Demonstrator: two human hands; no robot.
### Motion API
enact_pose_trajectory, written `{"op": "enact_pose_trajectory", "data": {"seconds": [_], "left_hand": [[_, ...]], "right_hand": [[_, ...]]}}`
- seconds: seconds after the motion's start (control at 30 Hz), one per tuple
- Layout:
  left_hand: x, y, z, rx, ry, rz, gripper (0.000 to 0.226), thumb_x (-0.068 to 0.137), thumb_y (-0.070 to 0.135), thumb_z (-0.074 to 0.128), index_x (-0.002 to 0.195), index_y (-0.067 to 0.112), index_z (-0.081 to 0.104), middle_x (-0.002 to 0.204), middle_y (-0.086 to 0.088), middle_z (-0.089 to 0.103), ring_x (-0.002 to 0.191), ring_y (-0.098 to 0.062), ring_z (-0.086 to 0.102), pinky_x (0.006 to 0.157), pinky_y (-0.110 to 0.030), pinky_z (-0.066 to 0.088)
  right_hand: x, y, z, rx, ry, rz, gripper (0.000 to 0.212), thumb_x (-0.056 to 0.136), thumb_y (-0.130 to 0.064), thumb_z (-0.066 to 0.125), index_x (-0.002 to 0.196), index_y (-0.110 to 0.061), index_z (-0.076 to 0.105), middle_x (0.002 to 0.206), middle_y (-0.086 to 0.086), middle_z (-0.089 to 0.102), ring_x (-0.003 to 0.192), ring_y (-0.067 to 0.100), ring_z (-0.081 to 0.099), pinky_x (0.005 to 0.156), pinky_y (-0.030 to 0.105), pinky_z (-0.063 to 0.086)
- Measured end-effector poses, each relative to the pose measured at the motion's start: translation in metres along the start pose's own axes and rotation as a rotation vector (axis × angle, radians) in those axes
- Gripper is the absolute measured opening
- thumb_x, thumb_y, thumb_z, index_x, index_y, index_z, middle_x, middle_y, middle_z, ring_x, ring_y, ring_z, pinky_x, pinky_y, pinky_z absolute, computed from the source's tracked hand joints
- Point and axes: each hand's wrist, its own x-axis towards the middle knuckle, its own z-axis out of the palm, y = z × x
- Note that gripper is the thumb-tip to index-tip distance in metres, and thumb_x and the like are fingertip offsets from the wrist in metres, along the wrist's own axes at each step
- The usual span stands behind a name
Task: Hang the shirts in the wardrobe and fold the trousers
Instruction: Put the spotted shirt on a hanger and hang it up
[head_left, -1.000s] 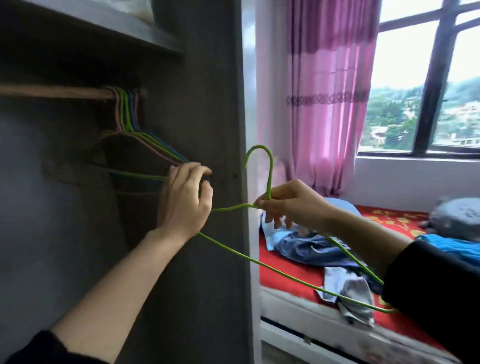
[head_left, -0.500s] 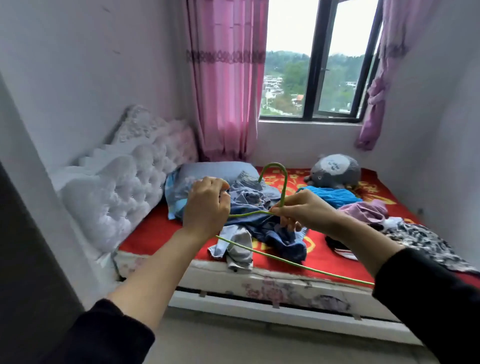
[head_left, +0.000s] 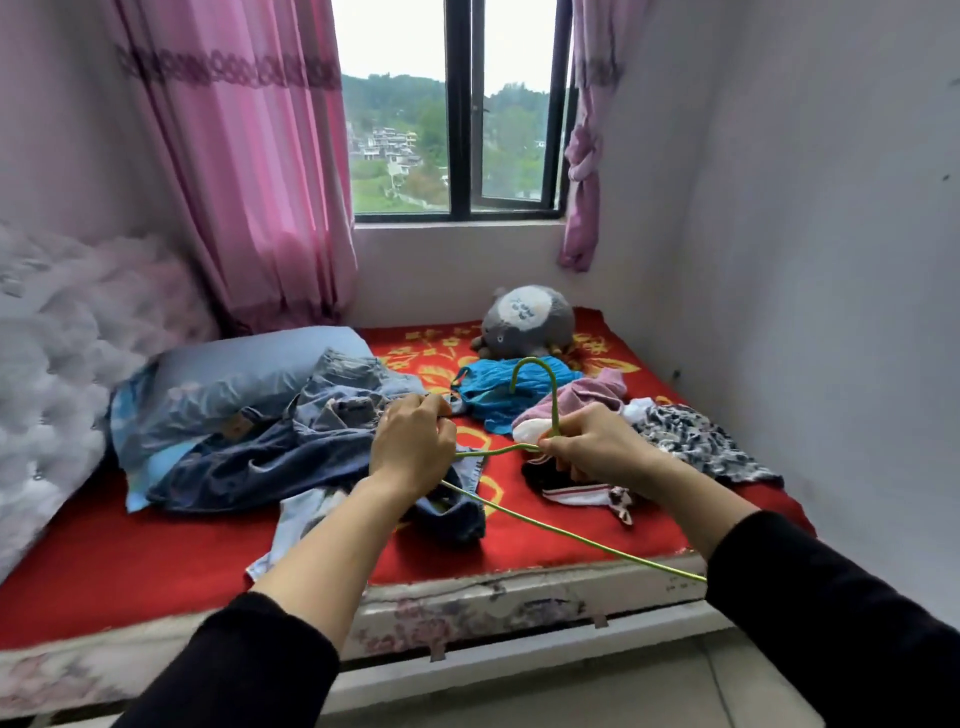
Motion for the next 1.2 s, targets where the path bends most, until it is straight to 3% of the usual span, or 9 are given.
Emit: {"op": "enact_pose_trajectory", "data": {"seconds": [0.2,0.37,0.47,0.63,0.83,0.9,0.97,1.1,1.2], "left_hand": [[0.097,0.003,0.077,-0.016,-0.186,-0.036,0.031,0.092,0.022,0.042,0.119,0.014,0.056,0.123,-0.010,0.054,0.118,-0.027,0.044,0.099,-0.039,0.038],[0.148,0.009,0.150,0.010,-0.351,-0.011,0.032,0.094,0.025,0.042,0.121,0.013,0.054,0.123,-0.014,0.053,0.117,-0.031,0.044,0.099,-0.040,0.035],[0.170,0.016,0.192,-0.001,-0.427,0.003,0.033,0.092,0.022,0.043,0.121,0.010,0.054,0.121,-0.017,0.054,0.115,-0.033,0.046,0.097,-0.041,0.039],[0.210,0.032,0.270,-0.004,-0.547,-0.003,0.035,0.089,0.019,0.043,0.120,0.009,0.053,0.125,-0.019,0.054,0.116,-0.035,0.047,0.097,-0.042,0.039],[0.274,0.048,0.379,-0.024,-0.620,-0.091,0.035,0.089,0.019,0.043,0.119,0.006,0.055,0.129,-0.017,0.054,0.120,-0.033,0.046,0.097,-0.037,0.039],[0.297,0.052,0.417,-0.026,-0.647,-0.160,0.034,0.089,0.019,0.044,0.119,0.006,0.055,0.128,-0.018,0.054,0.119,-0.033,0.047,0.096,-0.038,0.039],[0.318,0.059,0.454,-0.027,-0.692,-0.223,0.032,0.088,0.020,0.044,0.115,0.007,0.056,0.123,-0.018,0.057,0.114,-0.034,0.050,0.093,-0.038,0.041],[0.342,0.081,0.518,-0.038,-0.753,-0.320,0.032,0.088,0.019,0.046,0.115,0.009,0.057,0.121,-0.016,0.058,0.113,-0.032,0.051,0.093,-0.037,0.040],[0.342,0.091,0.564,-0.051,-0.830,-0.377,0.035,0.090,0.021,0.046,0.122,0.010,0.054,0.125,-0.015,0.054,0.117,-0.030,0.049,0.095,-0.036,0.039]], "right_hand": [[0.078,0.045,-0.020,0.023,0.087,0.080,0.013,0.090,-0.010,0.062,0.097,-0.015,0.071,0.066,-0.012,0.055,0.058,0.001,0.051,0.049,0.009,0.039],[0.121,0.104,-0.029,0.055,0.104,0.274,0.019,0.090,-0.006,0.055,0.099,-0.011,0.071,0.061,-0.005,0.053,0.052,0.005,0.047,0.048,0.015,0.037],[0.142,0.139,-0.041,0.061,0.136,0.366,0.019,0.090,-0.005,0.053,0.095,-0.014,0.070,0.071,0.002,0.059,0.061,0.013,0.054,0.048,0.016,0.041],[0.184,0.203,-0.071,0.063,0.207,0.462,0.020,0.091,-0.006,0.053,0.094,-0.014,0.071,0.065,-0.009,0.054,0.052,0.004,0.047,0.046,0.015,0.035],[0.263,0.303,-0.120,0.032,0.271,0.549,0.022,0.089,-0.007,0.053,0.095,-0.015,0.072,0.066,-0.006,0.057,0.054,0.005,0.048,0.047,0.012,0.034],[0.295,0.337,-0.137,0.054,0.268,0.584,0.020,0.088,-0.008,0.054,0.087,-0.019,0.071,0.075,-0.002,0.064,0.064,0.011,0.059,0.055,0.013,0.043],[0.328,0.376,-0.154,0.054,0.256,0.620,0.021,0.088,-0.014,0.056,0.075,-0.027,0.066,0.078,-0.001,0.068,0.079,0.022,0.067,0.072,0.027,0.050],[0.375,0.431,-0.177,-0.004,0.239,0.662,0.019,0.089,-0.011,0.053,0.081,-0.025,0.063,0.061,-0.006,0.058,0.051,0.007,0.054,0.050,0.020,0.041],[0.403,0.469,-0.183,-0.082,0.235,0.653,0.015,0.088,-0.012,0.052,0.088,-0.024,0.060,0.070,-0.001,0.056,0.056,0.012,0.050,0.055,0.027,0.036]]}}
